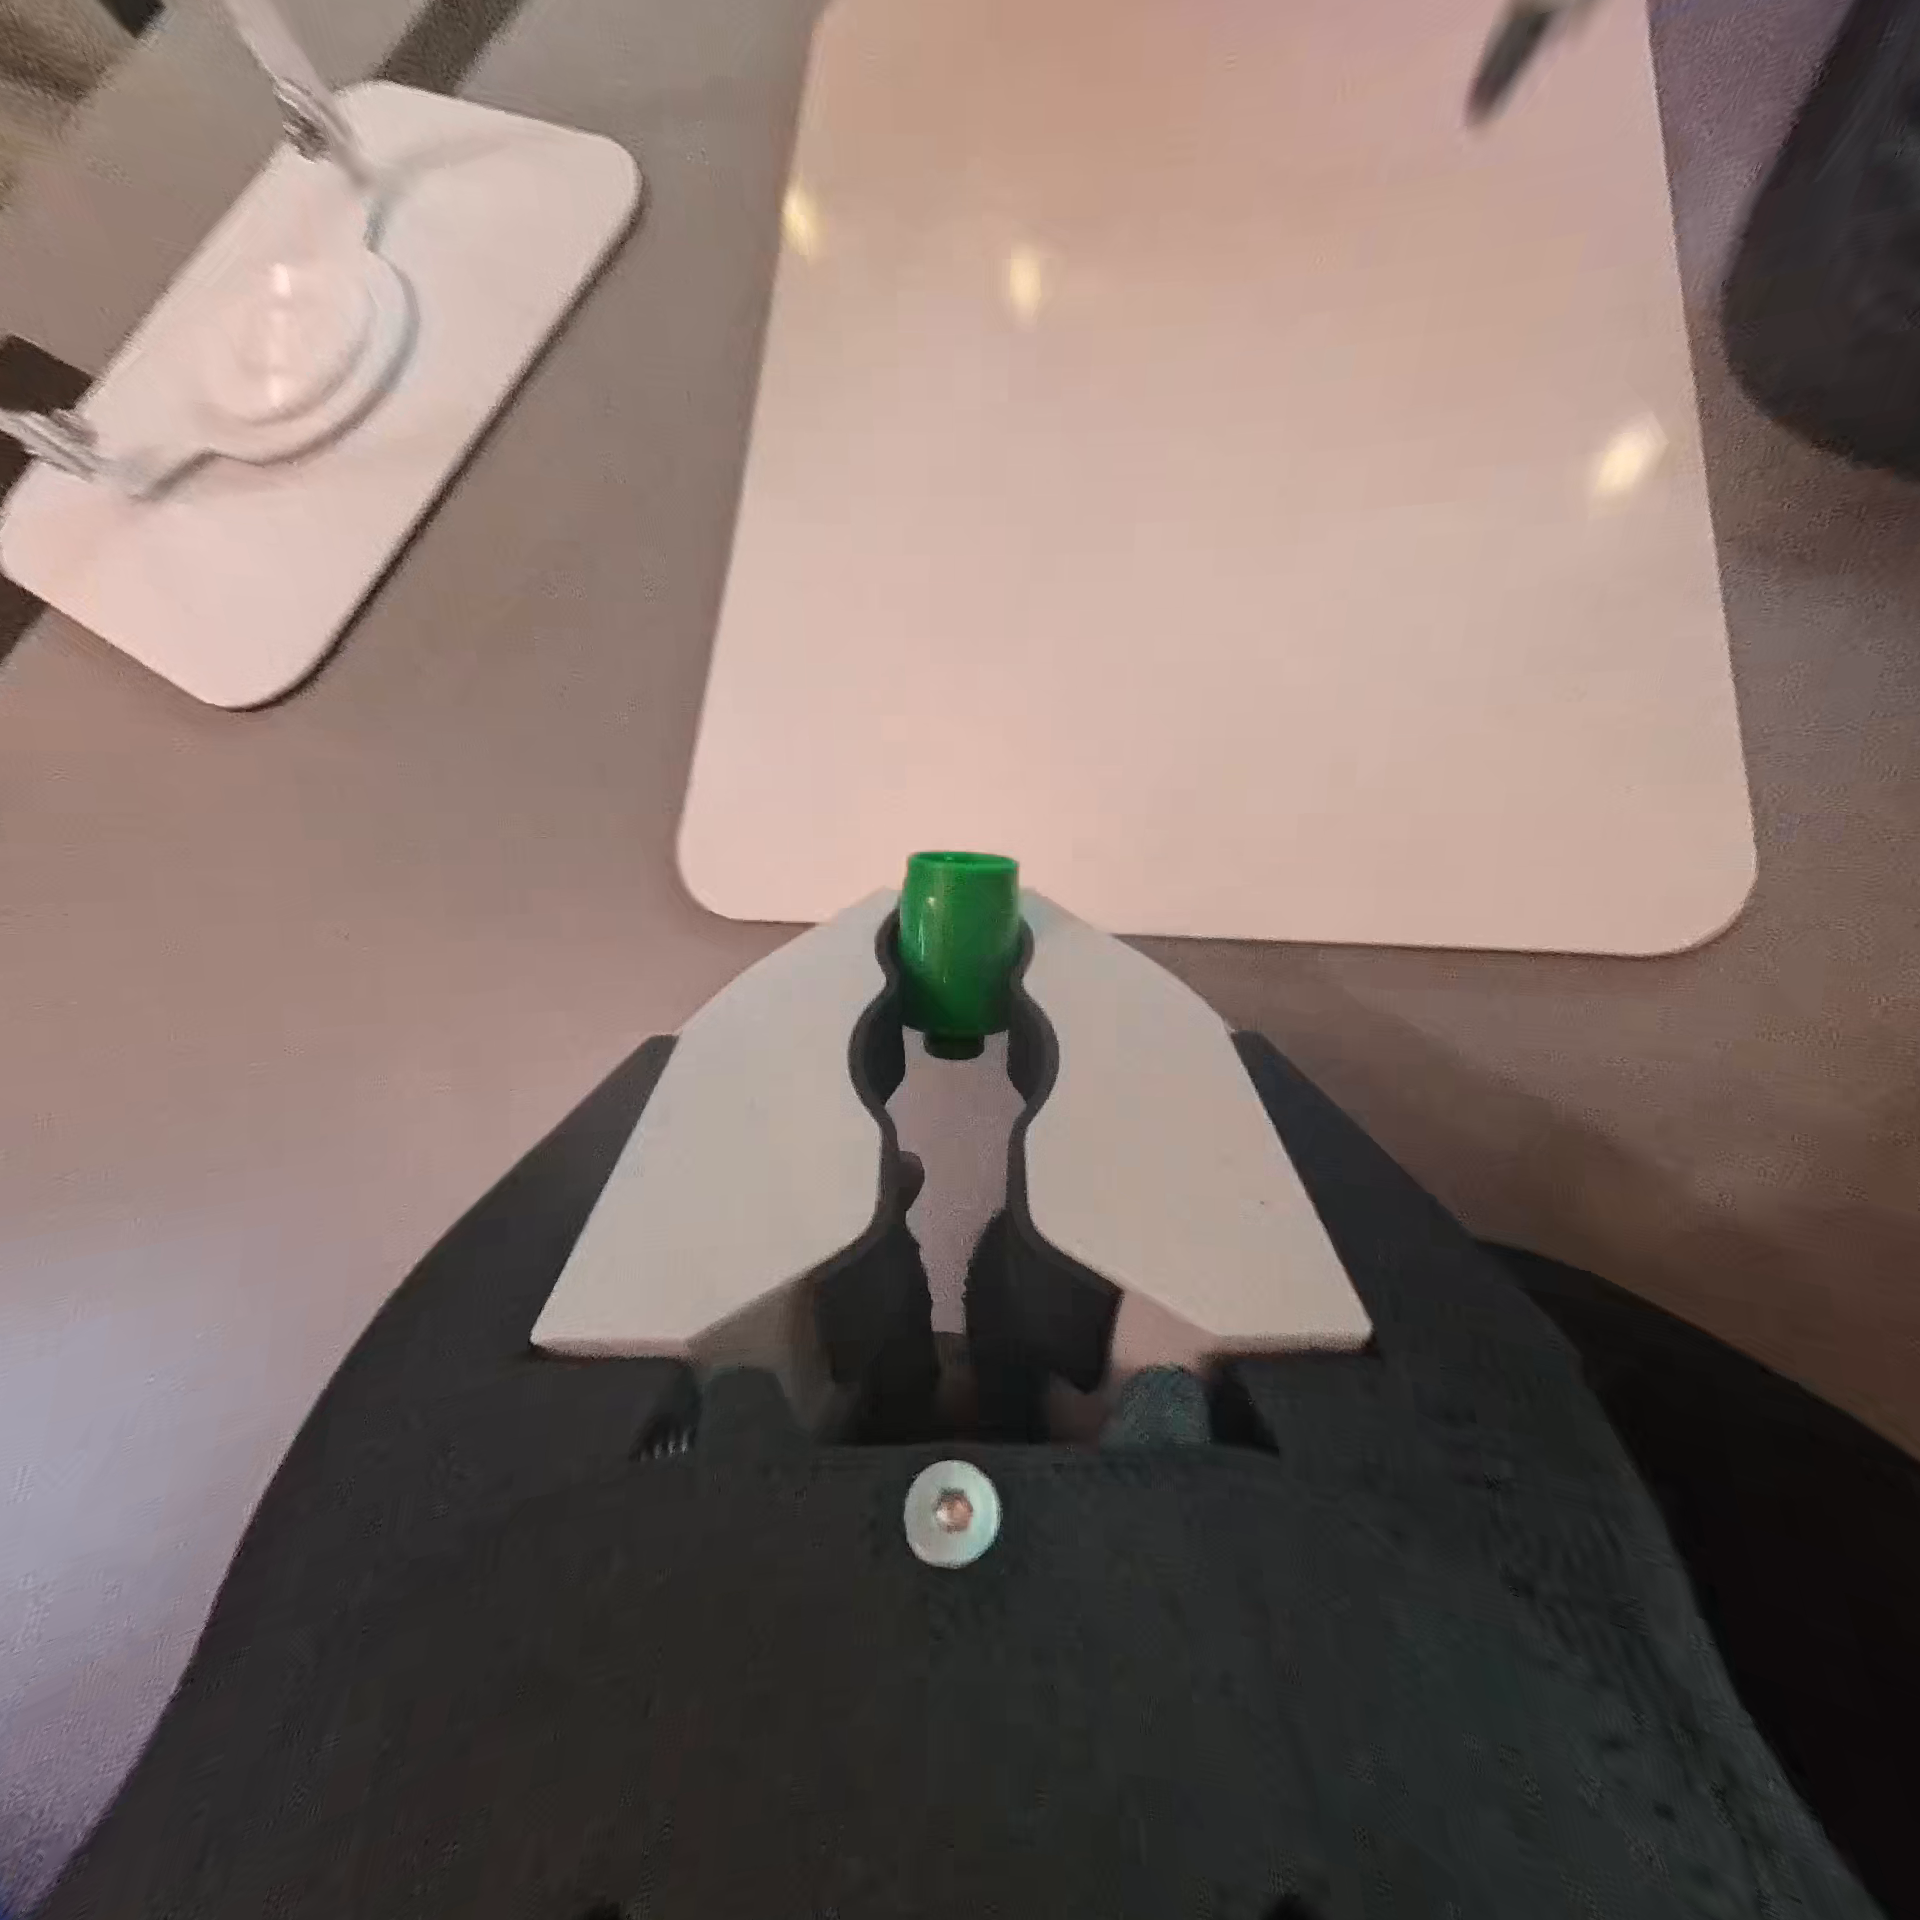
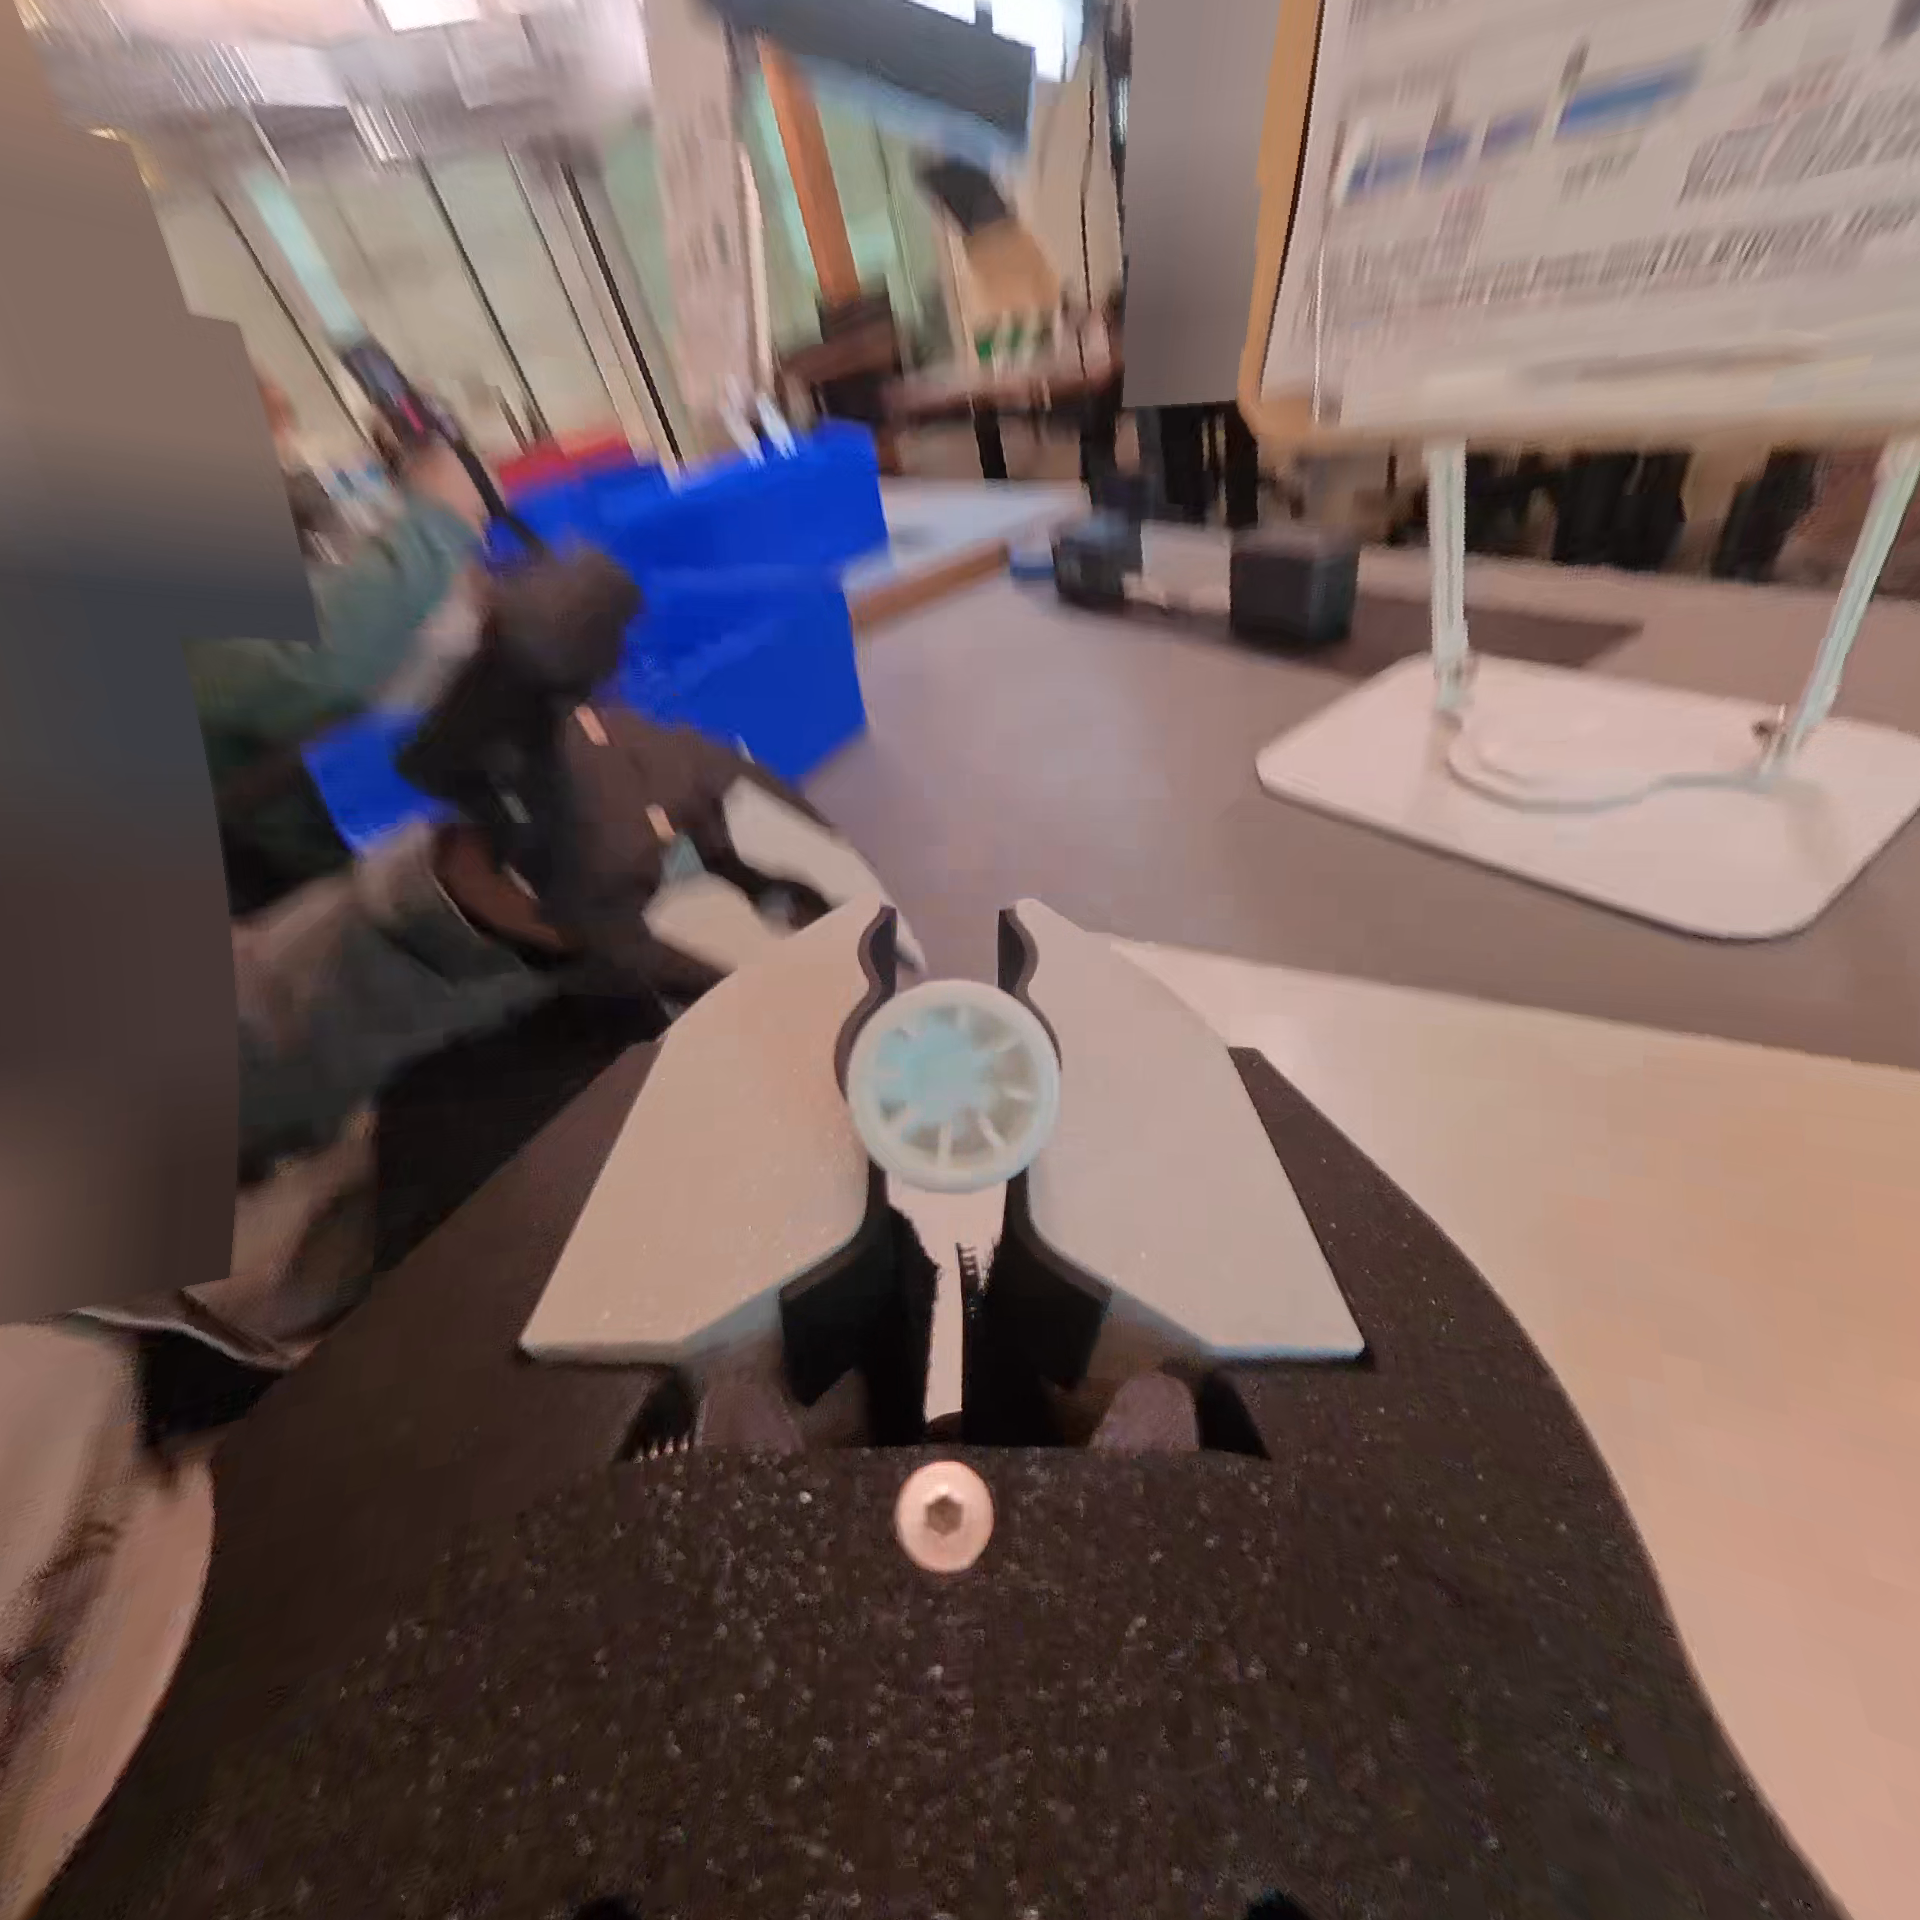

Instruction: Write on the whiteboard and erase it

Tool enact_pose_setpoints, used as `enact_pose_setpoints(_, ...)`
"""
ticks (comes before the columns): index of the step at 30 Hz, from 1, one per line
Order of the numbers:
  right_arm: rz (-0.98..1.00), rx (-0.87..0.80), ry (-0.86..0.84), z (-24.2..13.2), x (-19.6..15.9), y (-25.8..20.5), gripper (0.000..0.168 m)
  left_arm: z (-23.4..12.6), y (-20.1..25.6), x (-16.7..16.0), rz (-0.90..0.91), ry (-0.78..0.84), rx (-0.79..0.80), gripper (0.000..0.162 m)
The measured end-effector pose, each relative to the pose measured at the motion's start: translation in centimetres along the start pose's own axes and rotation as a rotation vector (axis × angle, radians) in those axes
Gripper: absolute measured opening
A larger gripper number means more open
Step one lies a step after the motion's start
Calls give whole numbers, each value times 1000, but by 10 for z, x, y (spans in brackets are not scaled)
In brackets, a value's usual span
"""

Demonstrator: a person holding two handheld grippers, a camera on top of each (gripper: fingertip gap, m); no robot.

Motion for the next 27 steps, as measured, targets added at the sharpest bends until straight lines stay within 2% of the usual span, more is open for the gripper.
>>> enact_pose_setpoints(3, -48, -11, -168, 34, -11, 8, 19, 5, -25, 9, -22, 22, 37, 15)
enact_pose_setpoints(7, -116, -15, -319, 81, -23, 12, 19, 26, -29, -8, -133, -4, -56, 15)
enact_pose_setpoints(9, -139, -13, -371, 102, -28, 13, 19, 27, -33, -16, -119, -13, -20, 15)
enact_pose_setpoints(13, -155, -34, -442, 129, -35, 22, 19, 27, -31, -14, -141, 41, -62, 15)
enact_pose_setpoints(20, -172, -59, -473, 143, -41, 29, 19, 28, -27, -13, -132, 44, -79, 15)
enact_pose_setpoints(27, -150, -40, -516, 112, -49, 8, 19, 29, -29, -14, -139, 41, -72, 15)
Point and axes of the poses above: each gripper's, where its closed fingertips meet, z out along the fingers, x out of its top, y = z × x across the jaws, the point moved 6 cm from there along -z, back along the fingers, and after that the axes turned 2 degrees about -x, right-handed, at the moved point
